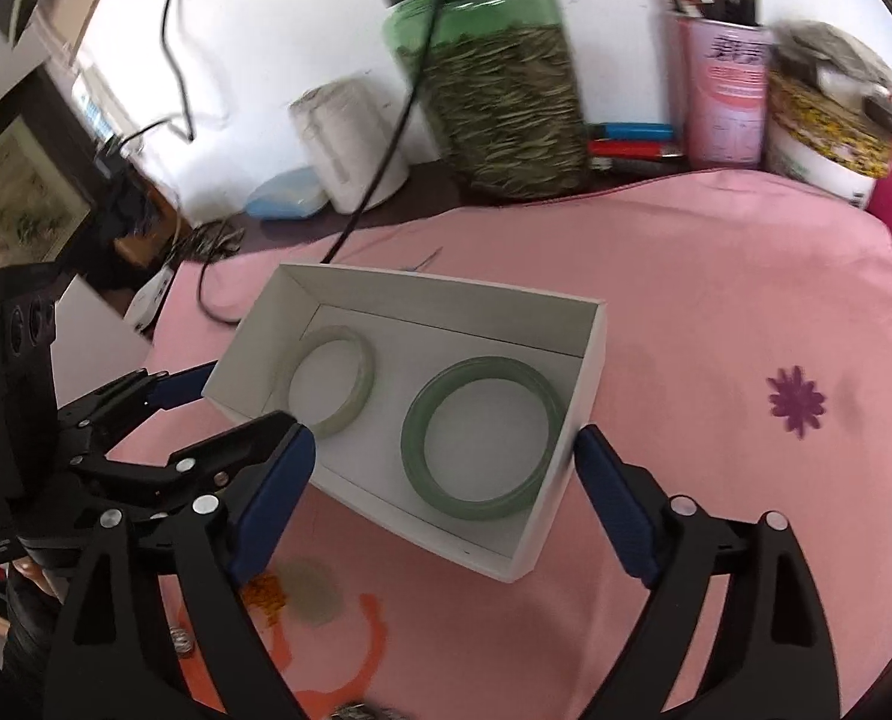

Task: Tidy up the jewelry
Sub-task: 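Lower both bangles into the white box and open both grippers, then withdraw both grippers from the white box back over the jewelry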

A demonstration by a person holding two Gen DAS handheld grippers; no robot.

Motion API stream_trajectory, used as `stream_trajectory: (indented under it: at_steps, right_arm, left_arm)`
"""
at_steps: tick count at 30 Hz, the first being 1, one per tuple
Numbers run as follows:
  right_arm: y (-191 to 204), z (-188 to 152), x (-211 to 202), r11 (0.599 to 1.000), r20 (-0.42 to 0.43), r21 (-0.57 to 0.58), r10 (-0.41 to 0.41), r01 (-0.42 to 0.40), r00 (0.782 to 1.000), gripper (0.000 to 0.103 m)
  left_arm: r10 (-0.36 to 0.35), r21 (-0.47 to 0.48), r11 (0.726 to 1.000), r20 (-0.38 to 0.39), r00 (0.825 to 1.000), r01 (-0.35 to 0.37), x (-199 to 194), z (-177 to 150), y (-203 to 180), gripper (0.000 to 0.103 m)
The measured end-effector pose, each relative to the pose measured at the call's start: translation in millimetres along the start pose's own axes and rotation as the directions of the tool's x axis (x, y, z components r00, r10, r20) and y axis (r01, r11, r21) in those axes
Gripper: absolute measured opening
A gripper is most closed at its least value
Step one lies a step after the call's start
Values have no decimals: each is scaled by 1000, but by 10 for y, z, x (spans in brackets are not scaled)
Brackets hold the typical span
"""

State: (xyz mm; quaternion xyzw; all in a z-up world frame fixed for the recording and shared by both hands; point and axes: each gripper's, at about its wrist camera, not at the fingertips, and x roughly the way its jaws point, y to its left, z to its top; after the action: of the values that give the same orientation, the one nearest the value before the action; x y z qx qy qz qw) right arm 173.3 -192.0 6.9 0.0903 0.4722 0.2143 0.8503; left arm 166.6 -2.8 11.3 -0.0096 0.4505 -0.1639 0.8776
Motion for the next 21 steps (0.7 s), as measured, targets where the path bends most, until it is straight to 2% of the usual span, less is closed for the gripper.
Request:
stream_trajectory:
  at_steps: [2,9,16,19,21]
  right_arm:
    - [94,-11,36,999,-29,-14,32,-32,999,84]
    - [386,-222,-5,992,-71,-107,66,-73,995,84]
    - [438,-468,-187,986,-91,-143,72,-85,993,84]
    - [397,-550,-245,987,-98,-141,67,-80,993,84]
    - [363,-562,-255,986,-88,-140,80,-92,993,85]
  left_arm:
    - [3,-26,1000,1,1000,-3,-77,-78,78,84]
    - [5,-70,998,30,1000,-3,-364,-458,204,84]
    - [13,-84,996,46,999,-9,-566,-788,-4,84]
    - [-12,-46,999,33,999,14,-627,-929,-151,88]
    - [42,23,999,40,998,-43,-625,-1012,-275,89]
